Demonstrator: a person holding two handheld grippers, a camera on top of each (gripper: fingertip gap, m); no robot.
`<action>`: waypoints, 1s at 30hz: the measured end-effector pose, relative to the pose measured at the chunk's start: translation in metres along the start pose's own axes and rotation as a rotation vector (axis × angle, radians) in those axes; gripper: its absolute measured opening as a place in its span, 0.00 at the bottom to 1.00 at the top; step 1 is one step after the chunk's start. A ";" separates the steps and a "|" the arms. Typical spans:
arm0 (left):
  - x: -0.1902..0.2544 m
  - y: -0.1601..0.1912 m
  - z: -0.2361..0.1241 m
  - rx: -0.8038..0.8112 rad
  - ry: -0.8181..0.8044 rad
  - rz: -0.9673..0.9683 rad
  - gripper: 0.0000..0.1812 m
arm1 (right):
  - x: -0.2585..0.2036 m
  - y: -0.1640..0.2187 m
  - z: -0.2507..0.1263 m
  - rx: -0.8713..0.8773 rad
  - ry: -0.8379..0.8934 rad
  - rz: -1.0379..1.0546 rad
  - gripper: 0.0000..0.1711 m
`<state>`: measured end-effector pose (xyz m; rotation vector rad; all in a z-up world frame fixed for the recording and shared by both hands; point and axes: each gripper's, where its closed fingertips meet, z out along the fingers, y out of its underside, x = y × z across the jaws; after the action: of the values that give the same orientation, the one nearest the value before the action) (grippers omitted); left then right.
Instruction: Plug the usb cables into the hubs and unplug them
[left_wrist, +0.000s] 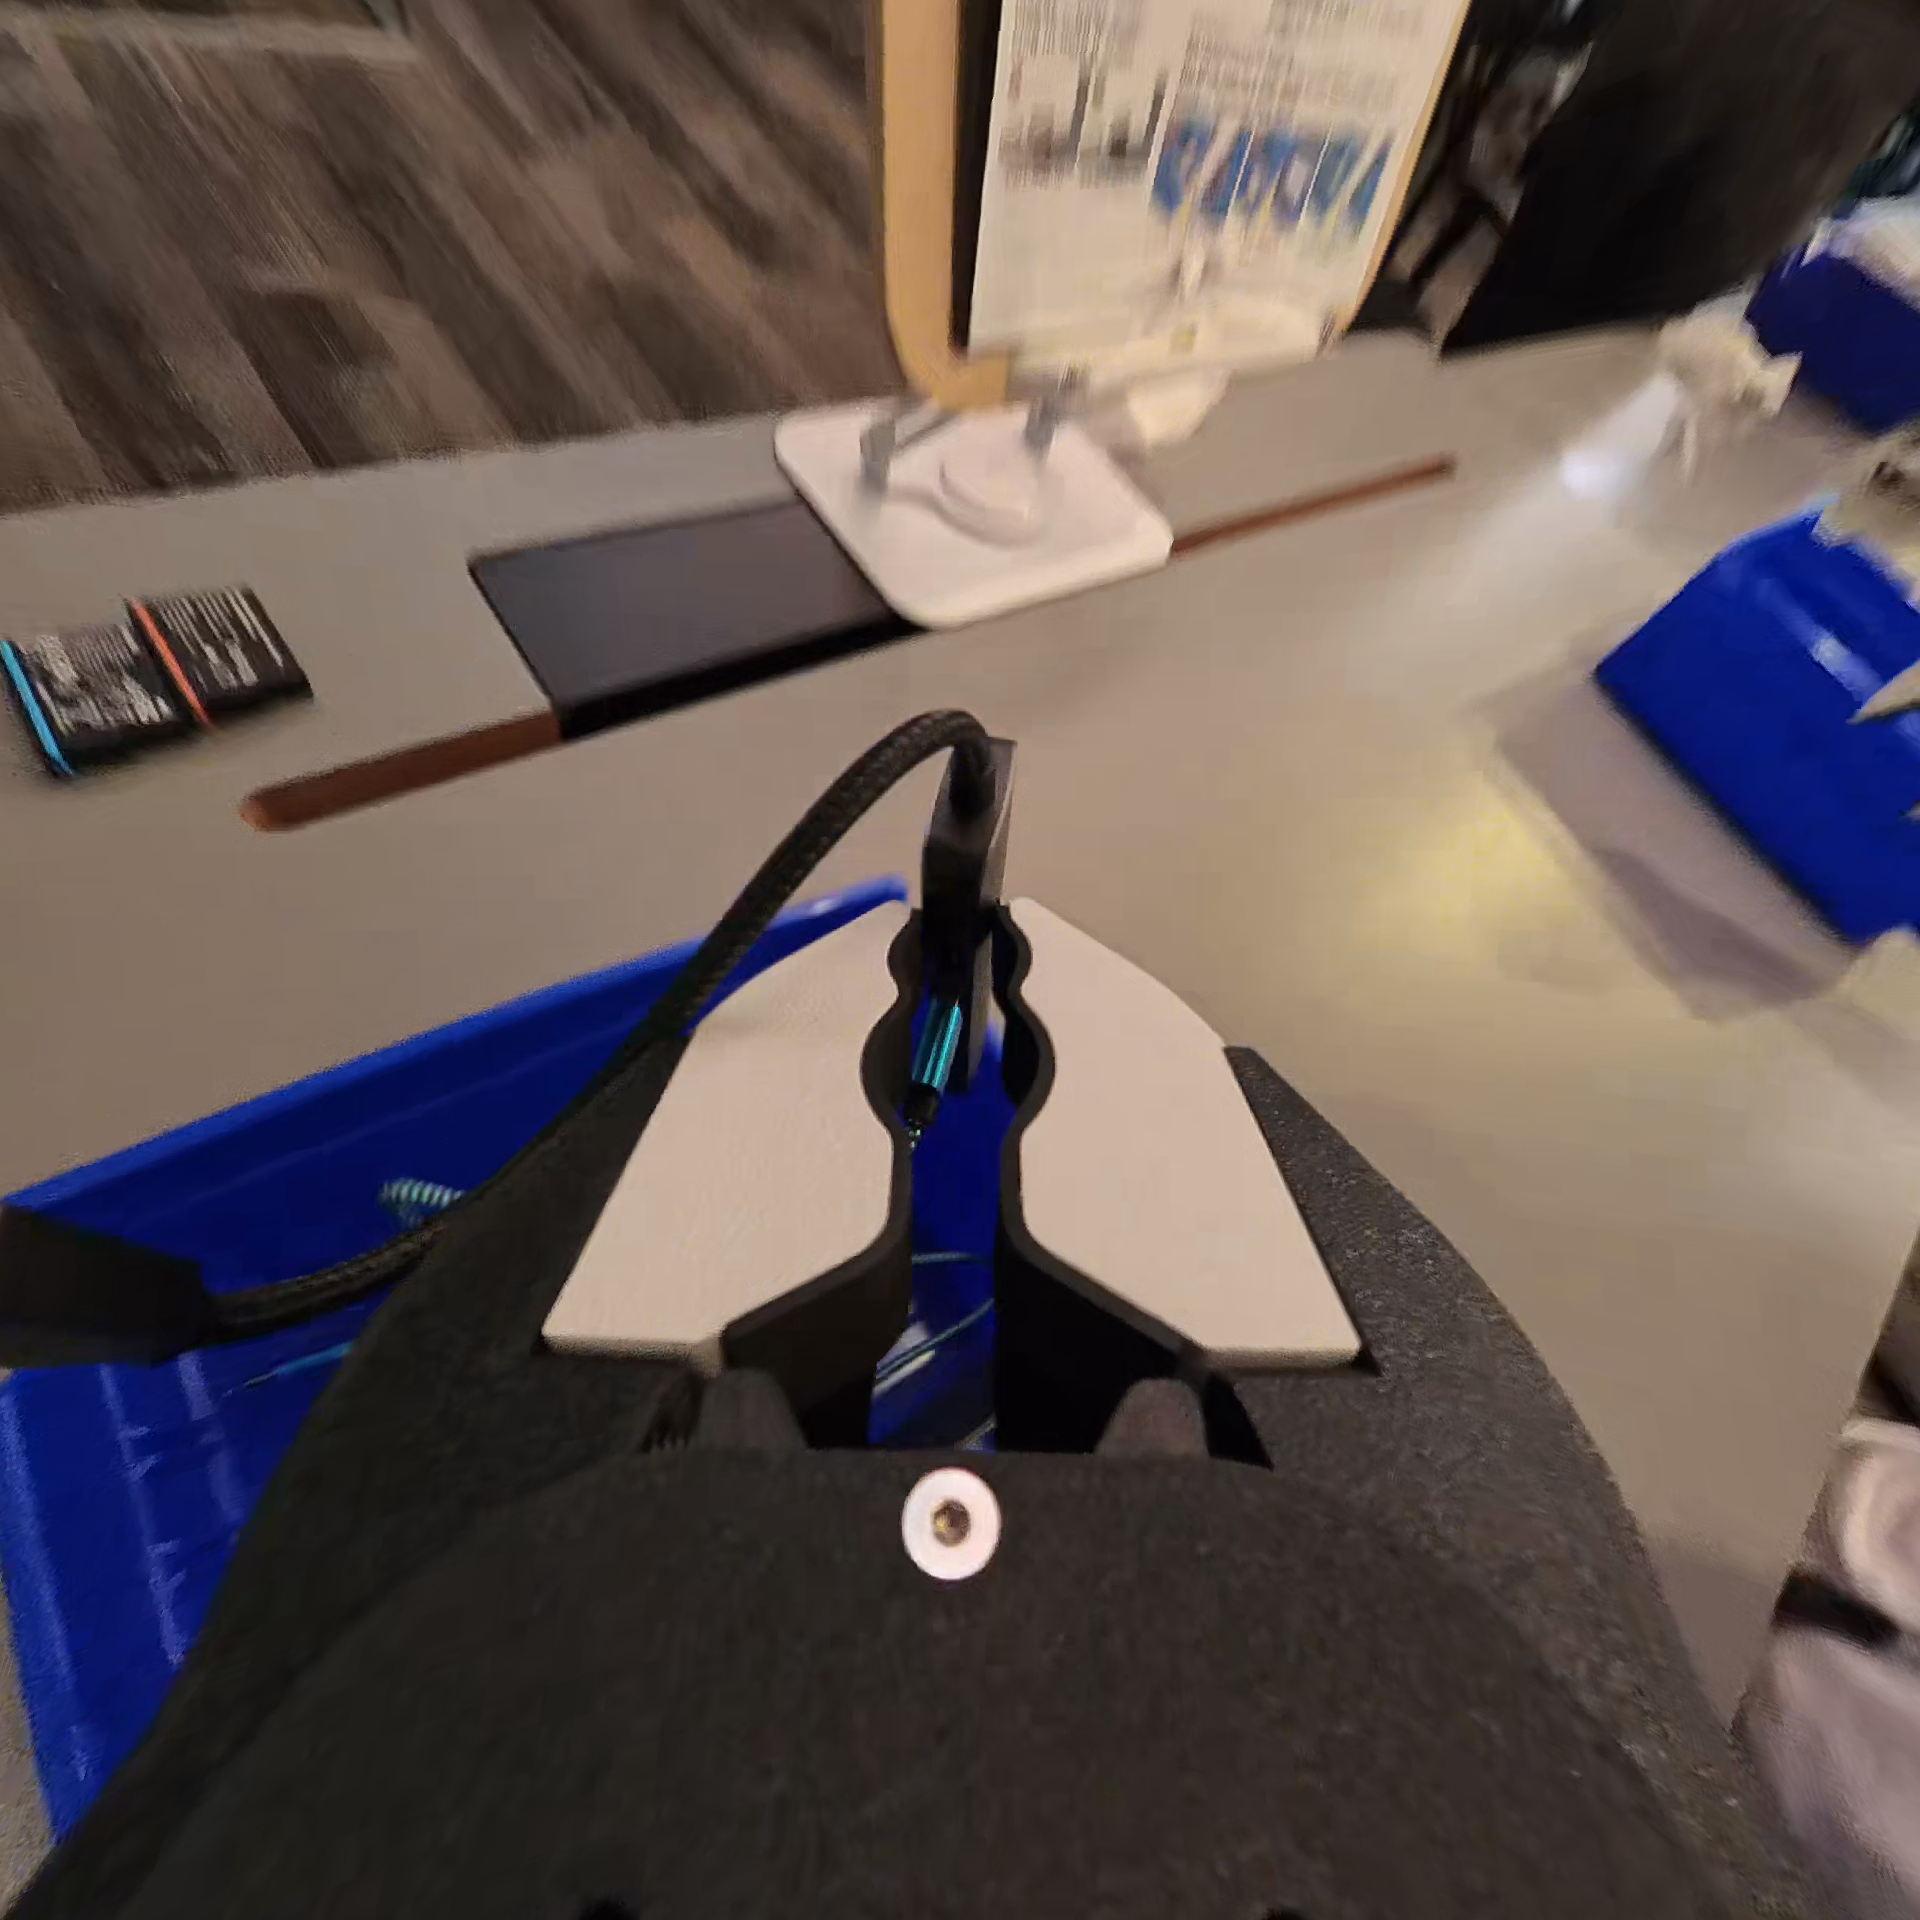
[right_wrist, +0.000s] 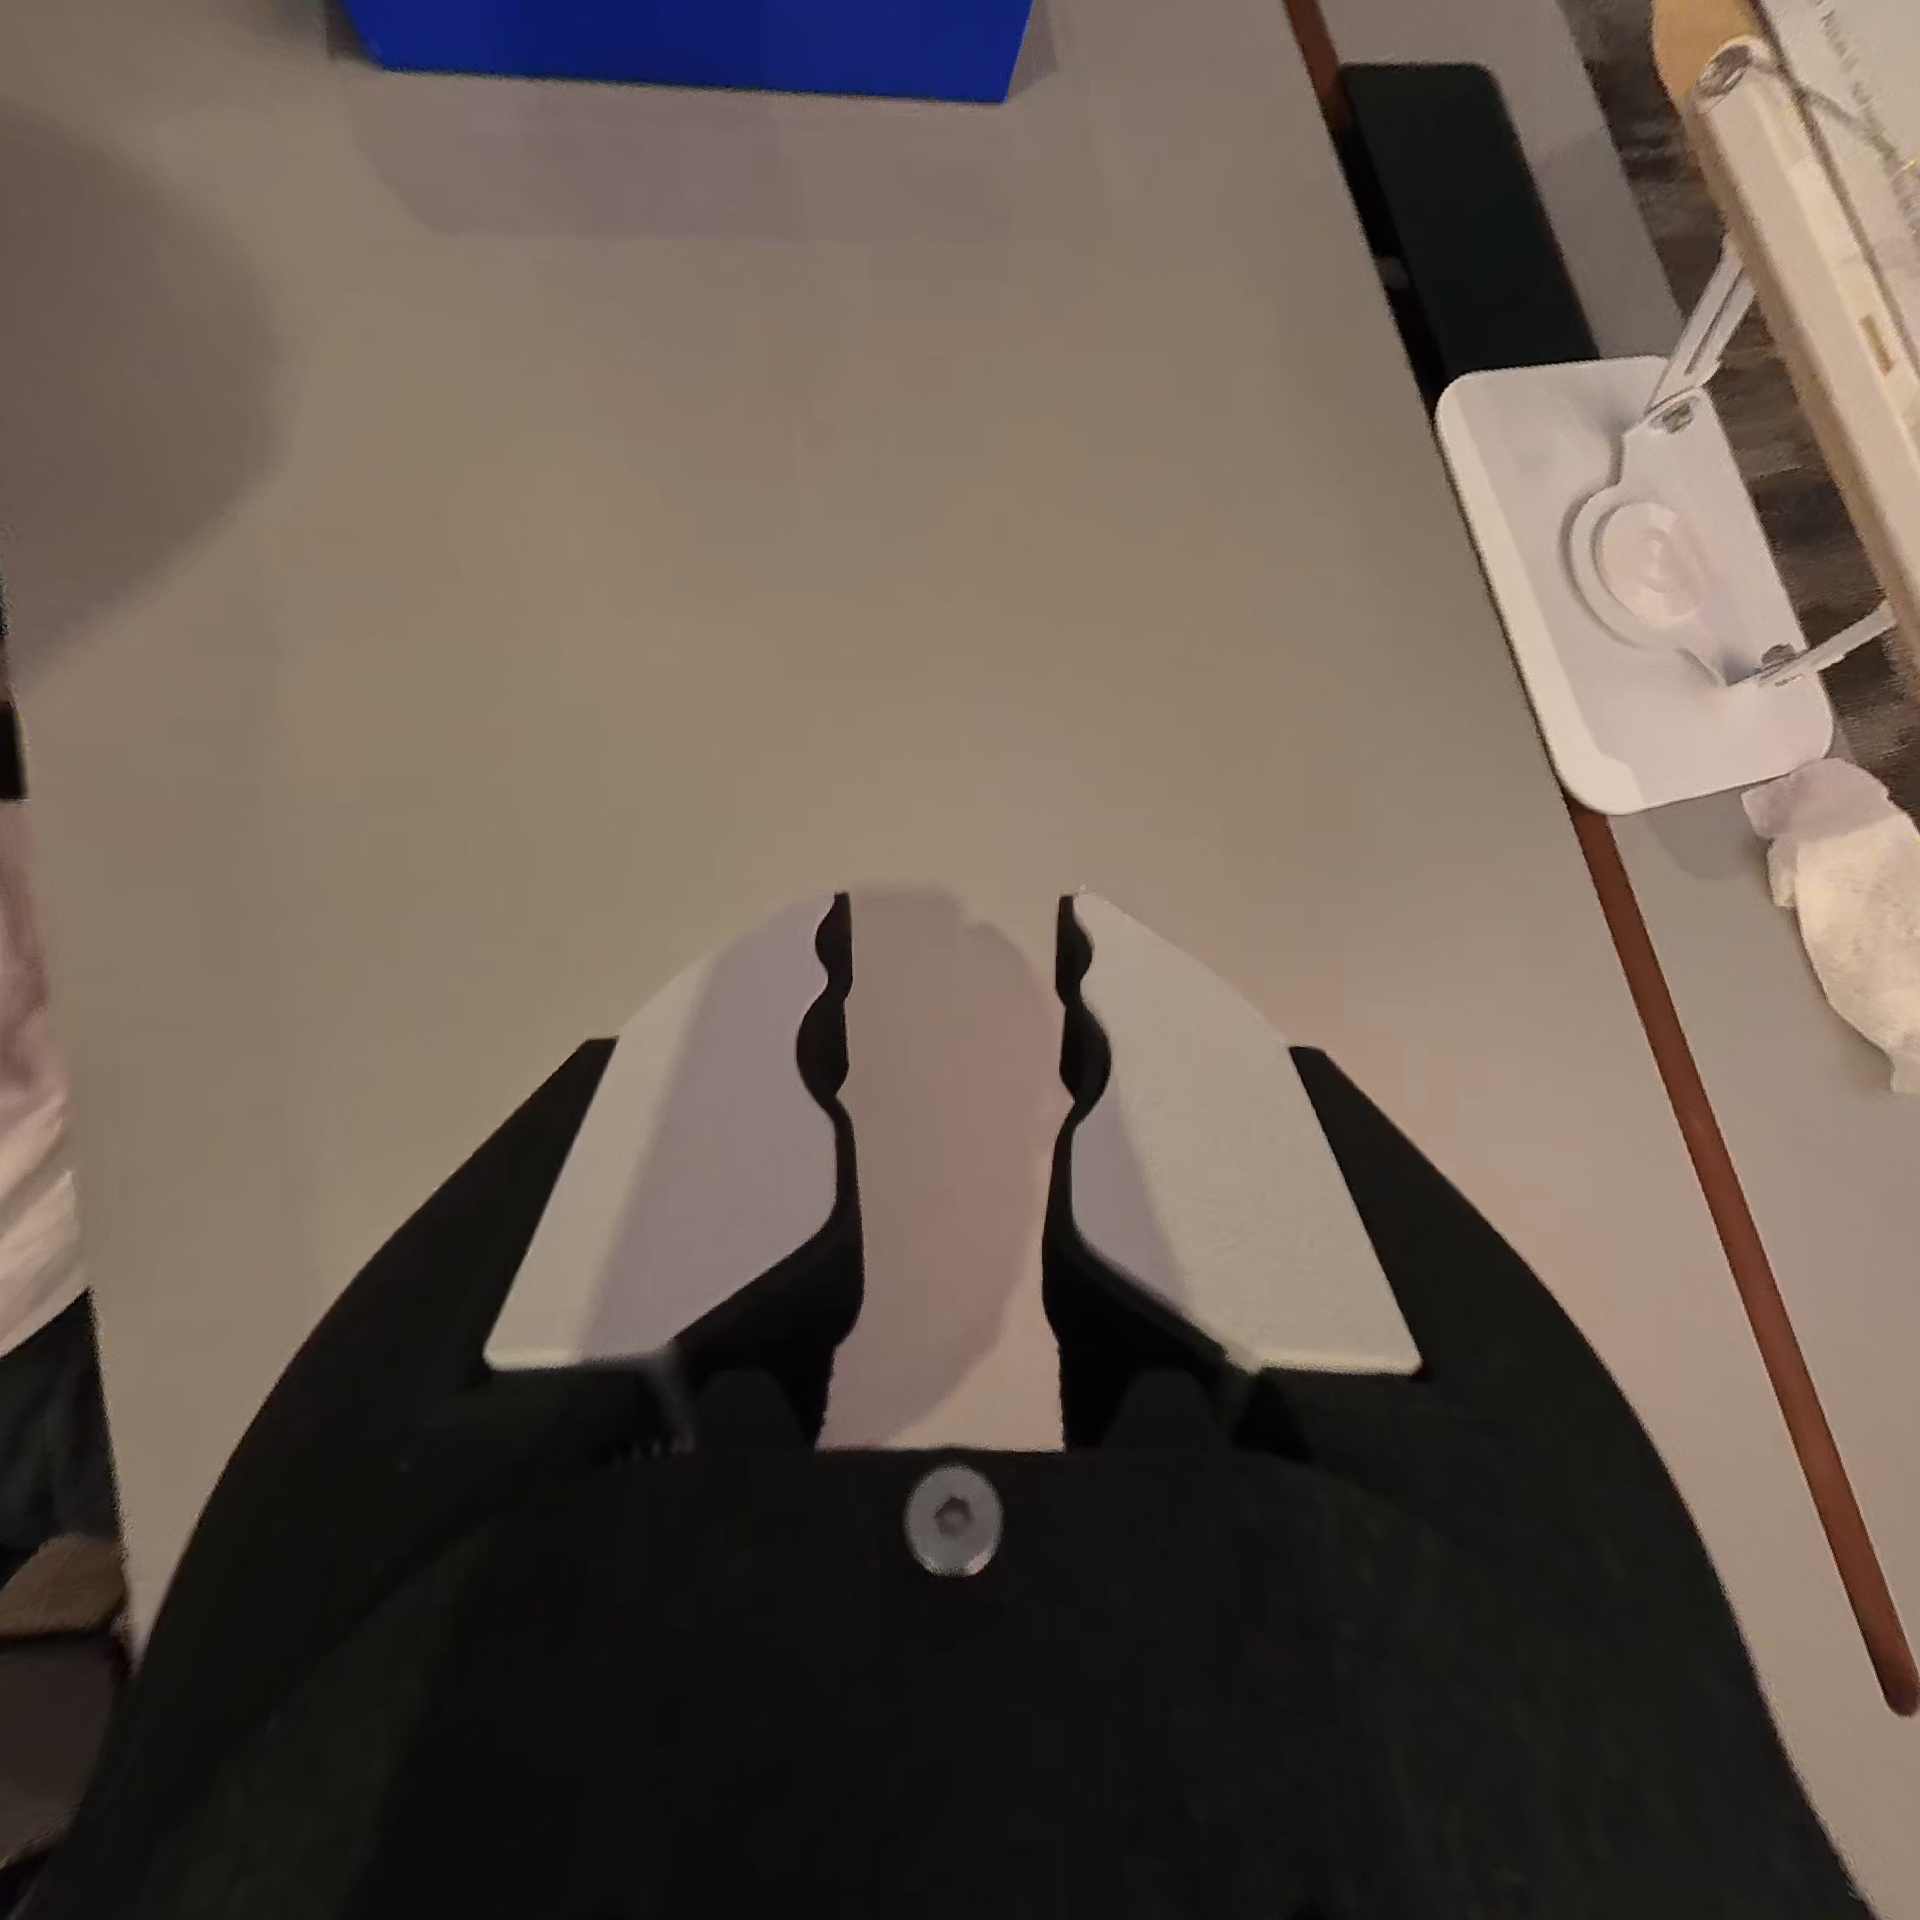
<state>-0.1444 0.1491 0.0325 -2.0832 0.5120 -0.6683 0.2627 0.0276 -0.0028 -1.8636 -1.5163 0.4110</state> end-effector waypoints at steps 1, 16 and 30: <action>0.008 -0.013 -0.006 0.055 -0.004 -0.025 0.06 | 0.001 -0.006 0.006 0.021 0.015 0.001 0.22; 0.208 -0.118 0.018 0.340 0.309 -0.243 0.07 | 0.034 -0.179 0.010 0.865 0.417 -0.046 0.36; 0.294 -0.128 0.046 0.309 0.548 -0.373 0.06 | 0.033 -0.193 -0.037 1.123 0.684 -0.197 0.33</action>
<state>0.1255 0.0775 0.1968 -1.7015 0.2862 -1.4604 0.1539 0.0630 0.1602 -0.8061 -0.7038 0.3579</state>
